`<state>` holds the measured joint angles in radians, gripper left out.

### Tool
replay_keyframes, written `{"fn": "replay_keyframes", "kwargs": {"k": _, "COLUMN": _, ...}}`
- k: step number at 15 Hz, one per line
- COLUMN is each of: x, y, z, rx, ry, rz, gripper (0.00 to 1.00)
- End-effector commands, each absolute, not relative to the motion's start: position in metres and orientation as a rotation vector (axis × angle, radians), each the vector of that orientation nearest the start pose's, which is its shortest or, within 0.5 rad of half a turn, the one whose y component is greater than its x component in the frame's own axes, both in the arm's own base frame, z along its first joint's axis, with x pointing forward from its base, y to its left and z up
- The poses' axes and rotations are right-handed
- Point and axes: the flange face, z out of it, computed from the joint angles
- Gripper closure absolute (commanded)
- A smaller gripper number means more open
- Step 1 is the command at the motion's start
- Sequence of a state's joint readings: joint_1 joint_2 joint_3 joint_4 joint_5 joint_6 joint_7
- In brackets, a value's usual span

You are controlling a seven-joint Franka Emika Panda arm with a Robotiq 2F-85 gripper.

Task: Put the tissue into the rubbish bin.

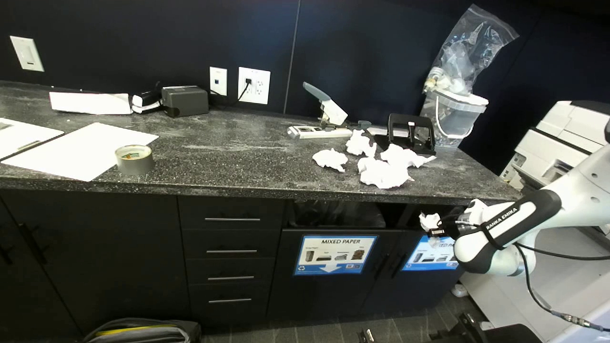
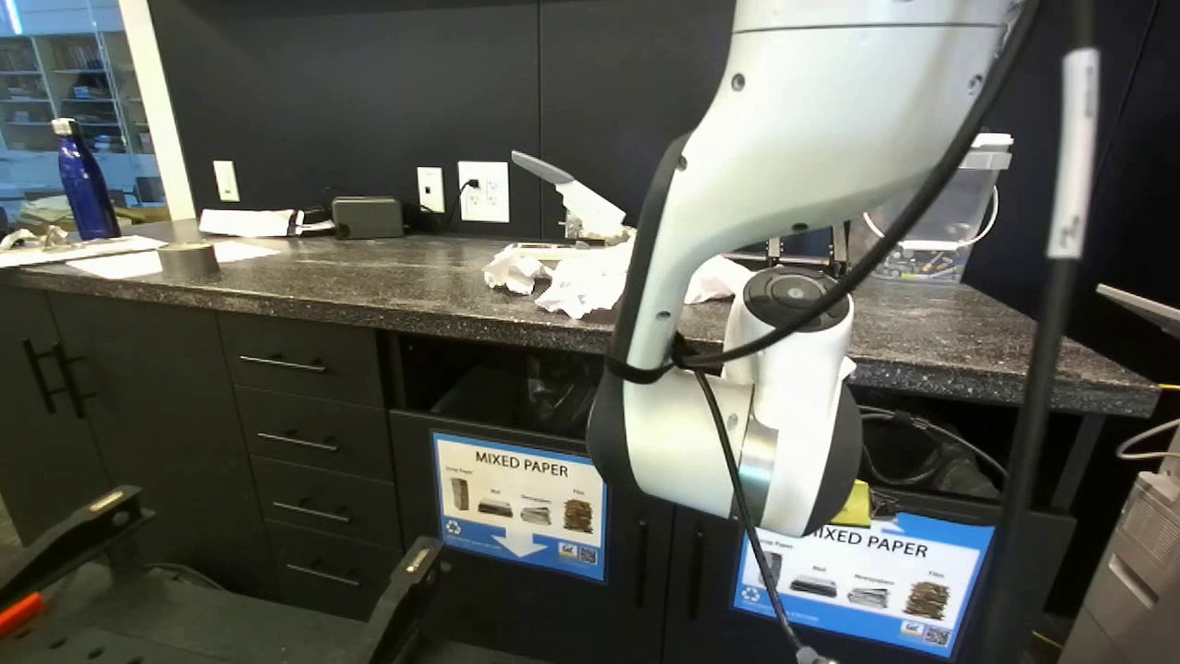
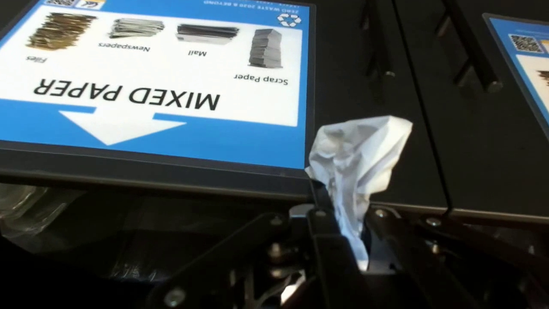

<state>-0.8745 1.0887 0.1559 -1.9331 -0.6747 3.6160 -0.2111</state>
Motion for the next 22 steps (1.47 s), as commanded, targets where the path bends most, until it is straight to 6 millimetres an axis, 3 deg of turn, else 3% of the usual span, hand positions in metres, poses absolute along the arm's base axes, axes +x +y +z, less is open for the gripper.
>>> {"fn": "replay_keyframes", "kwargs": {"k": 1, "x": 0.483, "y": -0.334, "z": 0.006, "rx": -2.977, "ry": -0.08, "rz": -1.183, "gripper": 0.87}}
{"fn": "replay_keyframes", "kwargs": {"k": 7, "x": 0.498, "y": -0.35, "z": 0.001, "rx": -2.89, "ry": -0.034, "rz": -1.283, "gripper": 0.87}}
{"fn": "replay_keyframes", "kwargs": {"k": 19, "x": 0.54, "y": -0.355, "z": -0.012, "rx": -2.816, "ry": 0.047, "rz": -1.307, "gripper": 0.87}}
{"fn": "replay_keyframes", "kwargs": {"k": 20, "x": 0.542, "y": -0.354, "z": -0.012, "rx": -2.817, "ry": 0.044, "rz": -1.296, "gripper": 0.62}}
{"fn": "replay_keyframes", "kwargs": {"k": 22, "x": 0.545, "y": -0.355, "z": -0.014, "rx": -2.832, "ry": 0.032, "rz": -1.284, "gripper": 0.56}}
